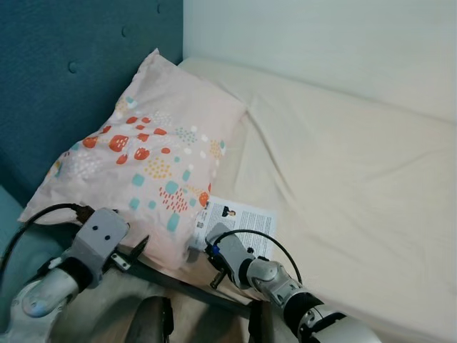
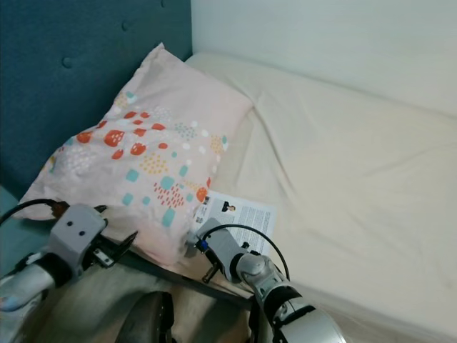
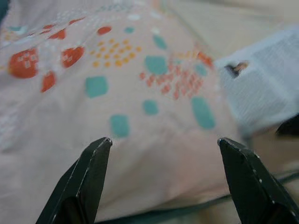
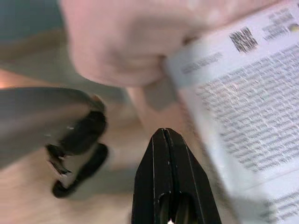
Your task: Clean up the room
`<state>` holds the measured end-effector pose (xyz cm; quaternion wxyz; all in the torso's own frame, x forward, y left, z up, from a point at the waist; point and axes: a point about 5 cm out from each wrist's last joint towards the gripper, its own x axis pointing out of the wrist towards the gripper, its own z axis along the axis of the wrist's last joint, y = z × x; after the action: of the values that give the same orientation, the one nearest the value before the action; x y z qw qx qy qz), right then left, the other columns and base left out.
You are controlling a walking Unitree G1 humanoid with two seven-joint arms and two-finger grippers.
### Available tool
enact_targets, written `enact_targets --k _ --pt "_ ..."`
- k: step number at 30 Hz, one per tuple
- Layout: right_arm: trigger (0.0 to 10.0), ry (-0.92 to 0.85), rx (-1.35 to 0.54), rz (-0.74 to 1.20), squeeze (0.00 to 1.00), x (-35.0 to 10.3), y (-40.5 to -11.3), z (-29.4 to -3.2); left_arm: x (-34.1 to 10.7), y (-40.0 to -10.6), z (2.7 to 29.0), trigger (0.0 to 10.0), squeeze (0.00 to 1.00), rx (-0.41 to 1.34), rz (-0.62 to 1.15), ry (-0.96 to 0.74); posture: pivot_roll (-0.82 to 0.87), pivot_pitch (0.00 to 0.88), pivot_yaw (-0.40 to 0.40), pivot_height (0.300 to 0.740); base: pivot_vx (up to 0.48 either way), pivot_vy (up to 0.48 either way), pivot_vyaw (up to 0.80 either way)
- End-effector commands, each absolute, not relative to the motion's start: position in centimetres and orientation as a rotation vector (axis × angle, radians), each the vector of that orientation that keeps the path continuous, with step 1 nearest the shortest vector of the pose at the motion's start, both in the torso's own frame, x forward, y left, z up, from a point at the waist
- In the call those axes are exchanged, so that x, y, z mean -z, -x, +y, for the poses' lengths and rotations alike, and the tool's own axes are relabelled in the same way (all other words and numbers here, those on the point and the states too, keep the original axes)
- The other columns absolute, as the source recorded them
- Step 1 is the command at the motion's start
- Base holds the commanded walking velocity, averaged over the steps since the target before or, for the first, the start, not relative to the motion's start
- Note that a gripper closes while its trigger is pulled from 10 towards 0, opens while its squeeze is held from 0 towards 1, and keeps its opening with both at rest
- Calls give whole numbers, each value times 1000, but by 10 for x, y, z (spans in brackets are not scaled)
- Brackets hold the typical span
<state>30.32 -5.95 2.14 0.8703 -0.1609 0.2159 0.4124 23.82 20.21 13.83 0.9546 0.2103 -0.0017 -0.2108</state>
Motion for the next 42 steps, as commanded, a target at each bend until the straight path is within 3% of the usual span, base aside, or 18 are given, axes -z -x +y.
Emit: enact_targets --k 1,4,6,8,10,18,29,42 --pt "10000 302 -865 446 0 -19 -300 -62 -130 -238 191 10000 0 488 4 -391 118 87 -110 611 0 0 0" --pt "10000 289 -863 428 0 -19 -299 -64 -127 -239 182 10000 0 521 3 -367 113 80 -107 611 0 0 0" --pt "10000 260 -741 322 0 -27 -302 -82 -115 -250 160 10000 0 551 19 -302 54 19 -54 611 0 0 0" --pt "10000 260 -741 322 0 -27 -302 -82 -115 -250 160 10000 0 551 19 -302 54 19 -54 611 0 0 0" --pt "10000 261 -543 156 0 -49 -304 -106 -104 -268 147 10000 0 473 72 -233 9 0 -15 611 0 0 0" --pt "10000 254 -280 -32 0 -78 -298 -133 -101 -290 150 10000 0 276 68 -187 -12 0 -11 611 0 0 0" --pt "10000 219 -127 14 0 -77 -290 -153 -98 -297 150 10000 0 179 67 -111 -4 0 -34 631 0 0 0" --pt "10000 200 -129 17 0 -87 -297 -150 -96 -297 152 10000 0 110 51 -96 2 0 -56 681 0 0 0"
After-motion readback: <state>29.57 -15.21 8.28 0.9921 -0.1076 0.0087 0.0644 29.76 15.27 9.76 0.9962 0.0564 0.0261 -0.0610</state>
